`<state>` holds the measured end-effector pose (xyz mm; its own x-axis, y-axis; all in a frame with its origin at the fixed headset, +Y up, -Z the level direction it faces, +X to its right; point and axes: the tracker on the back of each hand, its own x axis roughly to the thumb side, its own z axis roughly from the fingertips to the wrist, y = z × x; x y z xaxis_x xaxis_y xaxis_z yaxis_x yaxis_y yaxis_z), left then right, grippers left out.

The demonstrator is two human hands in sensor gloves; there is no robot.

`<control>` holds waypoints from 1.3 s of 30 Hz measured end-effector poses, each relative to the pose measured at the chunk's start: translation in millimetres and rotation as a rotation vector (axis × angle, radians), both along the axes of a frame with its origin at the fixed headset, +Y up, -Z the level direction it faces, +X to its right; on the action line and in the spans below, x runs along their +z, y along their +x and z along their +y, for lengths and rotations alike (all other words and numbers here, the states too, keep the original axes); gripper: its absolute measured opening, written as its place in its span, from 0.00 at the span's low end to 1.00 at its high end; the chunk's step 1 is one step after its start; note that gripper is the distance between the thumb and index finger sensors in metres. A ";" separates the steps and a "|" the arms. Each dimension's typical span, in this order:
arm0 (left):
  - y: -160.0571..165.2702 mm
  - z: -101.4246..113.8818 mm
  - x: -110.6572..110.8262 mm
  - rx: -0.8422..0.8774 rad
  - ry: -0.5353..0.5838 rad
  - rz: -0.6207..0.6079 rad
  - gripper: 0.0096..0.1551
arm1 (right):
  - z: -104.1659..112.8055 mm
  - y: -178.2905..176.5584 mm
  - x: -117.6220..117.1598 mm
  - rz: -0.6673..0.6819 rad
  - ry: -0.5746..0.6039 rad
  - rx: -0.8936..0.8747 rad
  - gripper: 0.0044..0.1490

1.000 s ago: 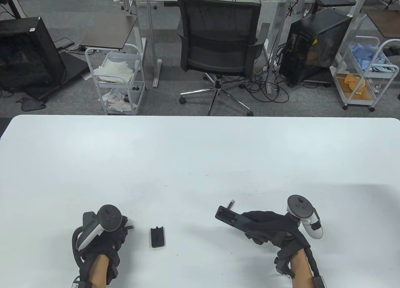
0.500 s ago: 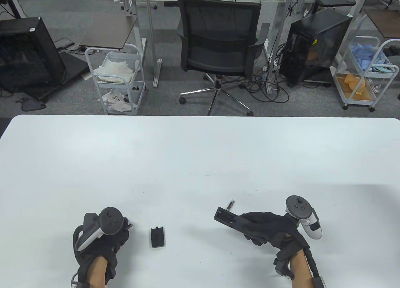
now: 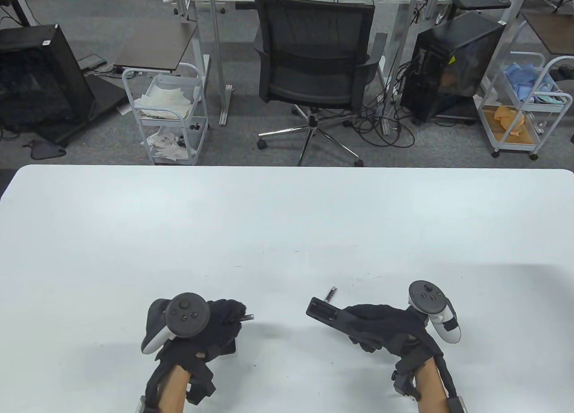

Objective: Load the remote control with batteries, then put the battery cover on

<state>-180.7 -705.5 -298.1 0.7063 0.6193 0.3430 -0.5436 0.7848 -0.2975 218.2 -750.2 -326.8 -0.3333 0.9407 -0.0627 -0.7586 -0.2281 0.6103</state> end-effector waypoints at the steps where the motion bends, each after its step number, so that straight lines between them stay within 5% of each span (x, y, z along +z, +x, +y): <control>1: 5.7 0.6 -0.5 0.018 0.001 -0.017 0.20 | -0.1 -0.1 -0.2 0.003 0.000 0.000 0.34; 13: 29.2 -3.2 2.3 0.426 0.048 -0.039 0.21 | -1.1 -7.3 -0.2 0.031 -0.007 0.019 0.34; 39: 69.4 -12.2 17.7 -0.021 0.228 -0.052 0.21 | -8.2 -40.7 4.1 0.103 -0.053 0.048 0.34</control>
